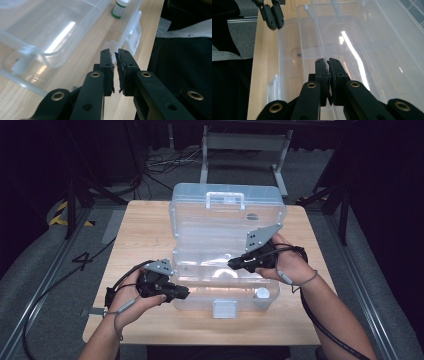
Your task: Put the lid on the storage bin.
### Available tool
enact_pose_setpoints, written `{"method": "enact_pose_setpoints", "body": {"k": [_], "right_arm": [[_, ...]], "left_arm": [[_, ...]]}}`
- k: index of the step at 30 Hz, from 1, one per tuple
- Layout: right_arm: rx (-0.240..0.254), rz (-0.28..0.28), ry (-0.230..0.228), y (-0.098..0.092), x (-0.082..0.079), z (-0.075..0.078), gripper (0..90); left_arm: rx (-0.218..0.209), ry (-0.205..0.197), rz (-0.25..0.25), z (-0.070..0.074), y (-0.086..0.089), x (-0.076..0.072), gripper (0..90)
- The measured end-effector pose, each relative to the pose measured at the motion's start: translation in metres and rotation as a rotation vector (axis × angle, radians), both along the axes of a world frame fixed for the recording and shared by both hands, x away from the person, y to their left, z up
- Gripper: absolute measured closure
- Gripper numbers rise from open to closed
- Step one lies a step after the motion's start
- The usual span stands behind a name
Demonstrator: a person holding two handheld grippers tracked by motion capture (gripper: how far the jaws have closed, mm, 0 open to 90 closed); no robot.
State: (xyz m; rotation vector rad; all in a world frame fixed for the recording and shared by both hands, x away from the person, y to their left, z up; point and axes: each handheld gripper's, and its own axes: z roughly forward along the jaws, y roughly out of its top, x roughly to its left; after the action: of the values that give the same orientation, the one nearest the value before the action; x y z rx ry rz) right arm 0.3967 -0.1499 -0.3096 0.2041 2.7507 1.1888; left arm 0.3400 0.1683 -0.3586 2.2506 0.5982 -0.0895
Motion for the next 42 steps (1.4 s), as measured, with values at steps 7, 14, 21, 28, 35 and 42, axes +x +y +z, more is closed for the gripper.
{"method": "enact_pose_setpoints", "body": {"k": [7, 14, 21, 28, 35, 42], "right_arm": [[0.007, 0.002, -0.005, 0.0, -0.001, -0.001, 86.7], [0.017, 0.001, 0.0, -0.001, -0.002, -0.003, 86.7], [0.018, 0.007, -0.003, -0.001, -0.003, -0.004, 86.7], [0.022, 0.001, -0.006, -0.002, -0.006, -0.005, 86.6], [0.027, -0.004, -0.038, -0.003, -0.01, -0.008, 86.6], [0.037, -0.003, -0.039, -0.004, -0.012, -0.01, 86.6]], "left_arm": [[-0.05, -0.023, 0.04, 0.017, 0.012, -0.001, 89.7], [-0.115, -0.074, 0.096, 0.035, 0.02, 0.003, 90.0], [-0.155, -0.112, 0.141, 0.041, 0.024, 0.01, 90.0], [-0.159, -0.124, 0.147, 0.05, 0.021, 0.012, 90.0], [-0.188, -0.149, 0.206, 0.056, 0.02, 0.018, 90.0], [-0.19, -0.174, 0.29, 0.06, 0.019, 0.028, 90.0]]}}
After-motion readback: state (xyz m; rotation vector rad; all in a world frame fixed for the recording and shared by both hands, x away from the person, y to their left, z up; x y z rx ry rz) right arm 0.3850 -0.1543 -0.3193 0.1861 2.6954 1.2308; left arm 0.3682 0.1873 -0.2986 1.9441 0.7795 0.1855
